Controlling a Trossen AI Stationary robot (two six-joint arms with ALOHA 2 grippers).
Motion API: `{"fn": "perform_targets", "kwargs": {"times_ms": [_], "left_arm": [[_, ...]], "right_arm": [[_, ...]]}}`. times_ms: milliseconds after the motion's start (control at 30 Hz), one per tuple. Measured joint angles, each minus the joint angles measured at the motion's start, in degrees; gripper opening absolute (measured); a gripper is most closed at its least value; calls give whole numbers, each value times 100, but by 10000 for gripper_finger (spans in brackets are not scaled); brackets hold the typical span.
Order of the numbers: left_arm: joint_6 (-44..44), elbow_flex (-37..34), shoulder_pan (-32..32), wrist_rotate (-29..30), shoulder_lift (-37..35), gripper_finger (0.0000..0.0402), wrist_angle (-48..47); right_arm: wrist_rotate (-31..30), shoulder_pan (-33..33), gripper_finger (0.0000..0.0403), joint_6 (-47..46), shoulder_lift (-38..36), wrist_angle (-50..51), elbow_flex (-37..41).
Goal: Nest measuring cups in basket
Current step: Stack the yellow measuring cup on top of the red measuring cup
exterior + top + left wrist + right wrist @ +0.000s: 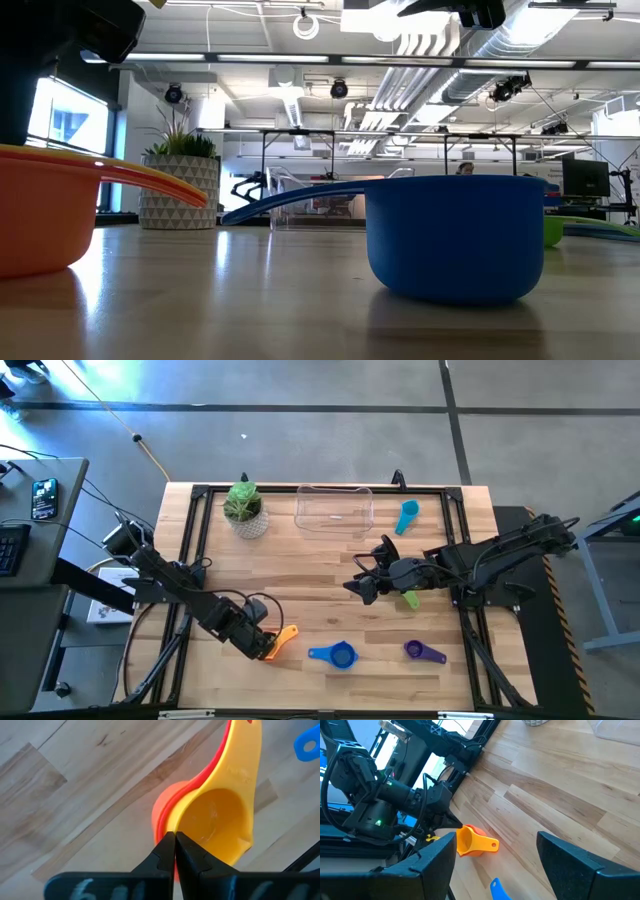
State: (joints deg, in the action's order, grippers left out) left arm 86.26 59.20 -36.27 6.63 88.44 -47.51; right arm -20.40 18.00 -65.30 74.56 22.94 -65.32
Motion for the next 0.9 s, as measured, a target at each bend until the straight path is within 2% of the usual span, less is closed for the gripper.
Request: {"fn": "perform_targets", "kwargs": {"times_ms": [633, 900], "left_arm": [[-100, 7, 2, 151, -461, 0, -139], [-138, 7, 66, 247, -806, 0, -508]], "right_arm": [[-20, -1, 266, 11, 0, 34, 0], [-42, 0, 266, 46, 0, 22, 0]]}}
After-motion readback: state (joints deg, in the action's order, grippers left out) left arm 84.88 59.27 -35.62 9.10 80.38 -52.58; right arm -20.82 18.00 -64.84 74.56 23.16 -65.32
